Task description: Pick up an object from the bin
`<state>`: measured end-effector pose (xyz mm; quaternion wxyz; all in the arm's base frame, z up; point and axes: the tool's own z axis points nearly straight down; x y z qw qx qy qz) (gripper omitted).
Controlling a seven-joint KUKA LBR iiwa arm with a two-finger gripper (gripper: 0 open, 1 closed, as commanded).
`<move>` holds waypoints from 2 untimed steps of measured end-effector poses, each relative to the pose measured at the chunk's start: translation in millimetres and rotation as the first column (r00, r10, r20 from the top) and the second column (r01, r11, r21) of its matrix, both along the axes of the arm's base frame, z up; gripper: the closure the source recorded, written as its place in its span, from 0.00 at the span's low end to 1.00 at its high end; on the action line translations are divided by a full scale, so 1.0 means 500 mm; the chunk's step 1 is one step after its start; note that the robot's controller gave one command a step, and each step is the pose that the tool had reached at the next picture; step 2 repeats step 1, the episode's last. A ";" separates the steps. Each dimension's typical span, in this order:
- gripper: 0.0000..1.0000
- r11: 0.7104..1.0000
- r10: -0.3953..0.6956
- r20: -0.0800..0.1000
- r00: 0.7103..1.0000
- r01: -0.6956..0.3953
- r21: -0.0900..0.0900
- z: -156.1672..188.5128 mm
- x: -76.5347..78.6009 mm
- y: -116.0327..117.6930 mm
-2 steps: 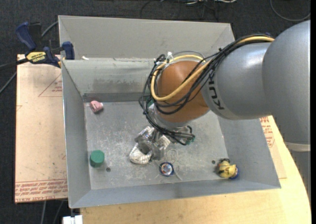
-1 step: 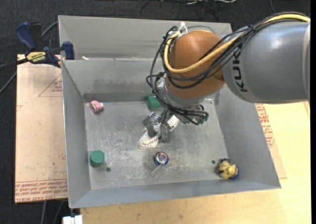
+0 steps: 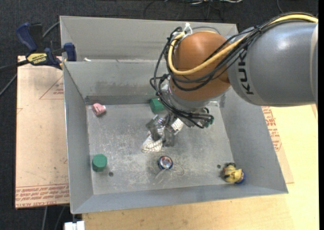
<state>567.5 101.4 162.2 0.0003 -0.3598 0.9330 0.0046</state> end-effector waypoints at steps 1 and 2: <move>1.00 1.000 0.003 0.003 1.000 -0.003 0.002 0.215 -0.022 0.015; 1.00 1.000 0.003 0.003 1.000 -0.003 0.002 0.215 -0.022 0.015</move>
Offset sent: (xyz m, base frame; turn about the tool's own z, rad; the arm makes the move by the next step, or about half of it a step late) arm 0.0000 0.0000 0.0000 0.0000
